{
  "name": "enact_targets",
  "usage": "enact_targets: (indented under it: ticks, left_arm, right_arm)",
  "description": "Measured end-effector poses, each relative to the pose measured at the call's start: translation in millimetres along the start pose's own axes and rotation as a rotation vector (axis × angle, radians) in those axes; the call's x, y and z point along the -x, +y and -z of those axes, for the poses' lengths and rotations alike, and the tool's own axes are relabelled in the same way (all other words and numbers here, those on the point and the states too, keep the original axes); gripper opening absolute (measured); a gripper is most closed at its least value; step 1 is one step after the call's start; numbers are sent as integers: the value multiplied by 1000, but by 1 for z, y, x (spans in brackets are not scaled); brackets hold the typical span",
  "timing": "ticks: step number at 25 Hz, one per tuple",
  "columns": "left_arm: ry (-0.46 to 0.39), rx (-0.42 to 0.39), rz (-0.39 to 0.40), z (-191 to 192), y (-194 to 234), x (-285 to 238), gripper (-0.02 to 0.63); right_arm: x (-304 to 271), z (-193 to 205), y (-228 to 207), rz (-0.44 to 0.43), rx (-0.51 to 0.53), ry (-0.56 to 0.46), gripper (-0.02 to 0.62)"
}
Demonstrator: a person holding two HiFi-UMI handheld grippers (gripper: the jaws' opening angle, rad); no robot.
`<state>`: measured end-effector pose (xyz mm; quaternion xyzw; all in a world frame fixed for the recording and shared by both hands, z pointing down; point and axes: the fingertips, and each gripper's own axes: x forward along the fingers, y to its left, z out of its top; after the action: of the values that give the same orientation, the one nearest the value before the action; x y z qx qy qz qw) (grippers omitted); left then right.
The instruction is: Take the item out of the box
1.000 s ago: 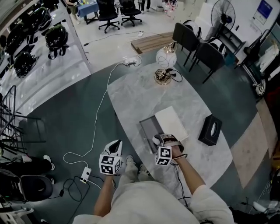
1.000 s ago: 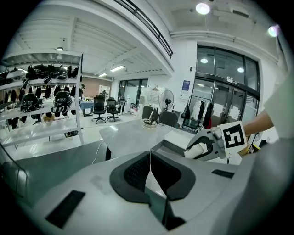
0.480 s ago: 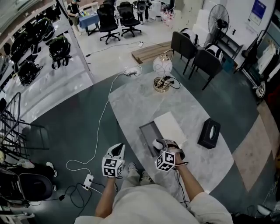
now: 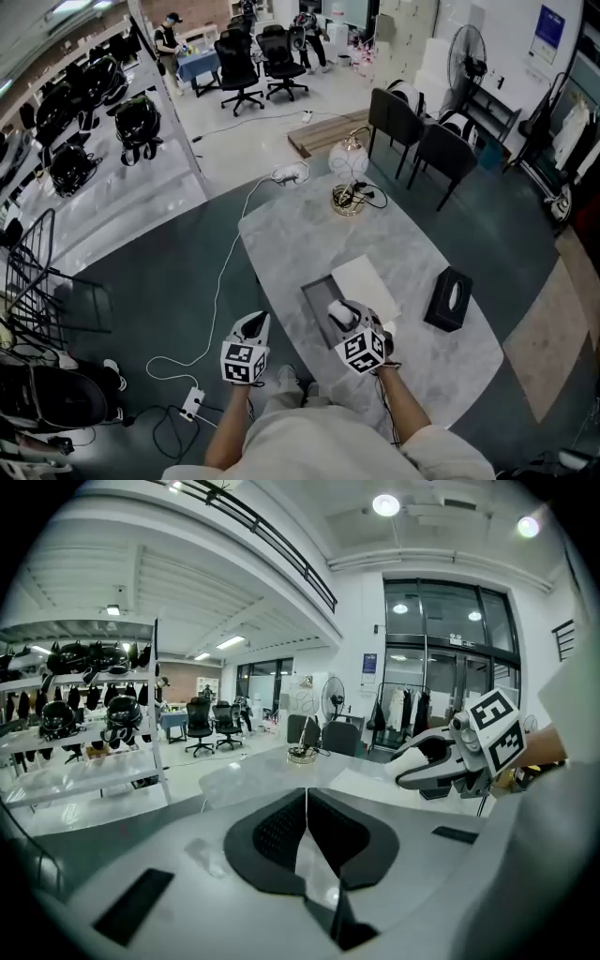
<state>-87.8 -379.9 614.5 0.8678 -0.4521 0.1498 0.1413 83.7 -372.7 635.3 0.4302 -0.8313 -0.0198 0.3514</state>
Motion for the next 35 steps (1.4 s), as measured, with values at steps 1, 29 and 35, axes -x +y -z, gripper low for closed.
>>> enact_targets:
  ticks: [1,29,35]
  left_arm:
    - [-5,-3,-2,-3,1,0,17]
    - [-111,-61,-34,-69,33,-10,17]
    - [-112,-55,-32,-68,32,-12,17]
  right_arm:
    - [3,-5,-5,9,-43,-24,183]
    - [33,-61,-71,174,-309,-252,179]
    - [33,-57,-70,175,-300,-240,178]
